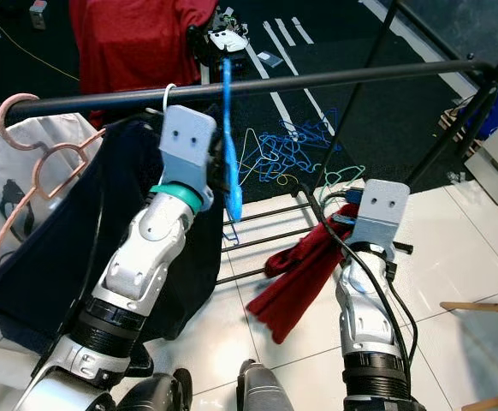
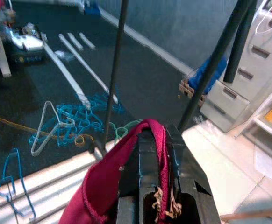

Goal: Hang hanger

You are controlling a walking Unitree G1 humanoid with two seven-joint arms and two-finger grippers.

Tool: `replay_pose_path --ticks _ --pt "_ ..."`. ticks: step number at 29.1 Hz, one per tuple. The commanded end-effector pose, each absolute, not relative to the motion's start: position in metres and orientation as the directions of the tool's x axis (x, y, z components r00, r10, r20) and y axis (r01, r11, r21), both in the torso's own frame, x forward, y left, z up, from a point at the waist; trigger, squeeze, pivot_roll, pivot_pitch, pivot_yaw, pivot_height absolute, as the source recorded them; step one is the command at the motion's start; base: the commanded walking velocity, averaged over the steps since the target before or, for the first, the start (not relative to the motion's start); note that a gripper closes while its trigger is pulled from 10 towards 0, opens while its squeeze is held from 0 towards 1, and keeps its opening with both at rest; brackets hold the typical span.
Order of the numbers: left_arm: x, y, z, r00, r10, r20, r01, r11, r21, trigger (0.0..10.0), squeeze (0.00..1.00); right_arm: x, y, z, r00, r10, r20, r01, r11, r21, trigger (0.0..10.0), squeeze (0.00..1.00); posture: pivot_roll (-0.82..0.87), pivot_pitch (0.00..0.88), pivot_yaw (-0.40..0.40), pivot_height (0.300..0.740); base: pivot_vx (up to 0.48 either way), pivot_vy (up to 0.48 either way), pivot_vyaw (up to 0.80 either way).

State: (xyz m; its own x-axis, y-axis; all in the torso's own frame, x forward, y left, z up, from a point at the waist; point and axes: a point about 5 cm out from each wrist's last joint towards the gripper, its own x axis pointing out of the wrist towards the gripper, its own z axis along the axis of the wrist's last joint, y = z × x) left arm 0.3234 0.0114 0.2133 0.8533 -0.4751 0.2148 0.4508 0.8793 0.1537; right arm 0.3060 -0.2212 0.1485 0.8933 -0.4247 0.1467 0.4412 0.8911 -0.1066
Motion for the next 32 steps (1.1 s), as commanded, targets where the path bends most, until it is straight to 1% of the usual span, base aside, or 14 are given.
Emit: replay_pose_path --ticks 1,5,6,10,11,12,13,16,19,21,25,27,29,32 --pt "0.316 0.015 0.205 0.831 -0.528 0.178 0.497 0.847 0.188 10.0 0.0 0.307 -0.22 0.176 0.874 -0.409 0.263 0.445 0.89 -0.097 10.0 0.0 -0.18 0.112 0.046 0.74 0.0 0.0 0.0" --pt "0.316 0.015 0.205 0.831 -0.528 0.178 0.497 0.847 0.188 10.0 0.0 0.307 -0.22 0.176 0.874 -0.409 0.263 0.445 0.89 -0.097 10.0 0.0 -0.18 0.112 0.046 0.74 0.0 0.0 0.0" --pt "0.315 0.021 0.202 0.834 -0.522 0.177 0.489 0.849 0.2 10.0 1.0 0.308 -0.219 0.183 0.871 -0.399 0.286 0.438 0.895 -0.086 10.0 0.0 -0.17 0.112 0.044 0.74 0.0 0.0 0.0" --pt "0.314 0.028 0.197 0.847 -0.505 0.168 0.47 0.858 0.21 10.0 1.0 0.312 -0.219 0.187 0.873 -0.39 0.294 0.428 0.9 -0.077 10.0 0.0 -0.16 0.108 0.035 0.74 0.0 0.0 0.0" --pt "0.313 0.039 0.195 0.853 -0.496 0.163 0.458 0.86 0.224 10.0 0.02 0.314 -0.218 0.189 0.876 -0.38 0.296 0.418 0.906 -0.073 10.0 0.0 -0.15 0.109 0.037 0.74 0.0 0.0 0.0" --pt "0.309 0.056 0.191 0.845 -0.514 0.148 0.472 0.847 0.245 10.0 0.0 0.315 -0.217 0.189 0.879 -0.373 0.295 0.409 0.91 -0.069 10.0 0.0 -0.14 0.109 0.038 0.74 0.0 0.0 0.0" --pt "0.309 0.056 0.191 0.845 -0.514 0.148 0.472 0.847 0.245 10.0 0.0 0.315 -0.217 0.189 0.879 -0.373 0.295 0.409 0.91 -0.069 10.0 0.0 -0.14 0.109 0.038 0.74 0.0 0.0 0.0" --pt "0.299 0.096 0.191 0.824 -0.557 0.106 0.511 0.81 0.287 10.0 0.0 0.316 -0.214 0.187 0.887 -0.36 0.289 0.393 0.917 -0.063 10.0 0.0 -0.12 0.109 0.038 0.74 0.0 0.0 0.0" --pt "0.301 0.106 0.194 0.844 -0.529 0.086 0.486 0.823 0.296 10.0 0.0 0.317 -0.212 0.187 0.89 -0.353 0.287 0.385 0.921 -0.063 10.0 0.0 -0.12 0.109 0.038 0.74 0.0 0.0 0.0" --pt "0.305 0.113 0.201 0.878 -0.475 0.053 0.442 0.849 0.291 10.0 0.0 0.318 -0.21 0.187 0.895 -0.345 0.285 0.377 0.924 -0.065 10.0 0.0 -0.11 0.103 0.033 0.74 0.0 0.0 0.0" --pt "0.308 0.109 0.209 0.901 -0.433 0.037 0.408 0.873 0.268 10.0 0.0 0.318 -0.211 0.187 0.895 -0.343 0.285 0.375 0.924 -0.068 10.0 0.0 -0.11 0.102 0.033 0.74 0.0 0.0 0.0" --pt "0.307 0.085 0.235 0.878 -0.47 0.094 0.449 0.875 0.179 10.0 0.0 0.316 -0.214 0.186 0.895 -0.345 0.284 0.38 0.922 -0.074 10.0 0.0 -0.12 0.101 0.035 0.74 0.0 0.0 0.0" --pt "0.307 0.085 0.235 0.878 -0.47 0.094 0.449 0.875 0.179 10.0 0.0 0.316 -0.214 0.186 0.895 -0.345 0.284 0.38 0.922 -0.074 10.0 0.0 -0.12 0.101 0.035 0.74 0.0 0.0 0.0" --pt "0.3 0.065 0.254 0.832 -0.537 0.143 0.524 0.843 0.12 10.0 0.0 0.316 -0.215 0.184 0.895 -0.347 0.281 0.382 0.921 -0.076 10.0 0.0 -0.12 0.101 0.036 0.74 0.0 0.0 0.0"
